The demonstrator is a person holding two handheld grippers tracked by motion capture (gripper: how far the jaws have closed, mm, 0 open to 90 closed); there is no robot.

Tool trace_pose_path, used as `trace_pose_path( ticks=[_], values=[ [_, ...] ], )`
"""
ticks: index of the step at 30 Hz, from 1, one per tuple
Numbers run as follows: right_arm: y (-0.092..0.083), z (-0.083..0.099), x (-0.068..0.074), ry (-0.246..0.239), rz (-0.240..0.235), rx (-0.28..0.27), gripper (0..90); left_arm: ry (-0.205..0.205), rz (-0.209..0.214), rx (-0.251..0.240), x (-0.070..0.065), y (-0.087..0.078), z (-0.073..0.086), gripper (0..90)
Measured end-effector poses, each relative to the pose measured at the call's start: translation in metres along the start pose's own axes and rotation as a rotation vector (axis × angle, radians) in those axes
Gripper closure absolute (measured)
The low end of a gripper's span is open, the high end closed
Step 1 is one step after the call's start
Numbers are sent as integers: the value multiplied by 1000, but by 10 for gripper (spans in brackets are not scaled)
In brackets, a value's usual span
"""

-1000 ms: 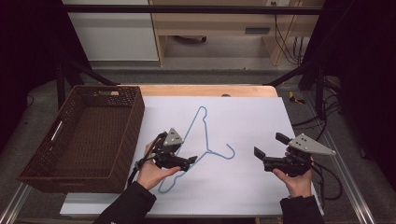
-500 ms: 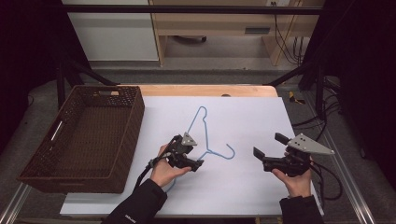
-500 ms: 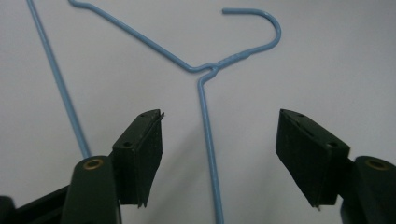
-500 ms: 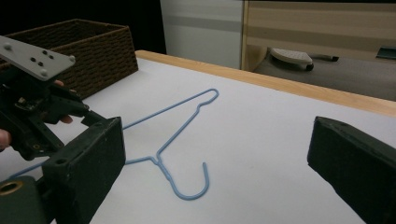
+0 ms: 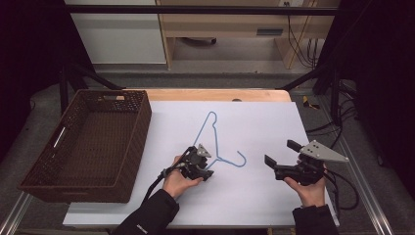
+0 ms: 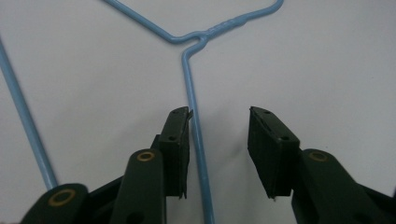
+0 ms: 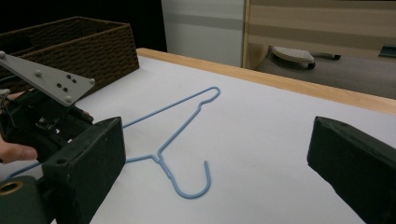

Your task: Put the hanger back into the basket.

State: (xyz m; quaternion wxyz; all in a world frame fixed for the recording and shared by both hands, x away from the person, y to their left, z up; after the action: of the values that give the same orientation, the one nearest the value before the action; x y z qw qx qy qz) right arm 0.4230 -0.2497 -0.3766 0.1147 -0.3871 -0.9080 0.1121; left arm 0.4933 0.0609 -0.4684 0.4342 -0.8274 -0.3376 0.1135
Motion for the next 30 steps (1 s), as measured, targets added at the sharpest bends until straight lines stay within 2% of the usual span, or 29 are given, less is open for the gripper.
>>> trace_pose_path(
  ticks=[11,18,24,30],
  values=[
    [0,0,0,0,-1,0,48,12,-36,18,1,2,2,757],
    [1,0,1,3,-1,2,48,31,-44,38,1,1,1,786],
    [2,0,1,2,-2,1,49,27,-44,47,2,1,1,842],
    [2,1,1,2,-5,4,49,29,-57,52,1,1,0,852]
  ],
)
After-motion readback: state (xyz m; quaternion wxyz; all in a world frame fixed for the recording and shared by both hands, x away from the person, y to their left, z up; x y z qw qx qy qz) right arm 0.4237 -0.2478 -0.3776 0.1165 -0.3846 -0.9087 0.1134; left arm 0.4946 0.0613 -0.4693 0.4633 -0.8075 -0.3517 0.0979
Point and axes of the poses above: each handheld gripper's, and its own axes: y roughly forward along the jaws, z roughly out of its underside, x roughly to its left, the point moved 1 cm from there along y, roughly forward along the jaws, and after that the axes turned 10 degrees about -z, right-handed, at the moved point
